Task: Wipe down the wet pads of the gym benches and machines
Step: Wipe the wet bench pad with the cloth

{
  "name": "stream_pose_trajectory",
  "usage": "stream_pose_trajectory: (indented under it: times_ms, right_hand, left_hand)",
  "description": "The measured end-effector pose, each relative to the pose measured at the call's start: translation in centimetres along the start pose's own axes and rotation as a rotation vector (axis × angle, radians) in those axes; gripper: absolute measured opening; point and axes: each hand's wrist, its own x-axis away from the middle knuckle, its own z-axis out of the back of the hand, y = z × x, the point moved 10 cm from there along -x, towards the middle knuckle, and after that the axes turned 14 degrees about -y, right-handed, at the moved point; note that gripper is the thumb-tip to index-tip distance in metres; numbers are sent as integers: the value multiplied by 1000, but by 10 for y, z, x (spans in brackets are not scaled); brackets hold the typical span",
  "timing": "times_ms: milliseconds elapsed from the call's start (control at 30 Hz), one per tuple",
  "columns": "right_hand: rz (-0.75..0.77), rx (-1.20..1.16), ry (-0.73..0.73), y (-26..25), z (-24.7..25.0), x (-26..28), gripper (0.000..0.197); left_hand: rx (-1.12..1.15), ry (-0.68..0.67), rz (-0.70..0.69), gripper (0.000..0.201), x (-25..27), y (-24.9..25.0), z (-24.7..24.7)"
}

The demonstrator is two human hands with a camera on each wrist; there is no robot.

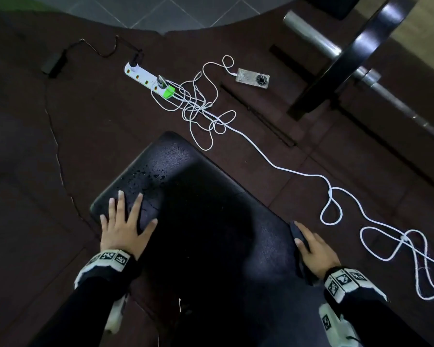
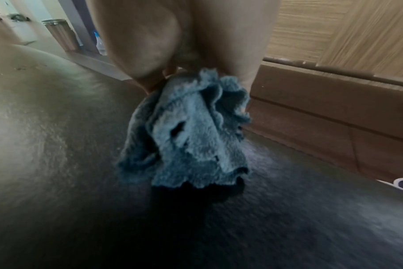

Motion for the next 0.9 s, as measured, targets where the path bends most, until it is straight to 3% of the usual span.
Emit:
stream_pose_trajectory:
  times_ms: [67, 167, 500, 733, 900]
  right_hand:
    - [3, 7, -17, -12, 2, -8, 52]
    - [44, 23, -27, -45, 5, -20, 51]
    - [278, 110, 4, -192, 16, -67, 51]
    - [417, 98, 63, -226, 18, -76, 53]
    - [527, 318, 83, -286, 8, -80, 53]
  left_hand:
    - [37, 21, 18, 77, -8, -11, 11]
    - [96, -76, 71, 82, -18, -25, 10]
    - [20, -208, 88, 85, -21, -21, 3]
    - [60, -231, 43, 85, -20, -22, 3]
    - [92, -239, 26, 84, -19, -20, 3]
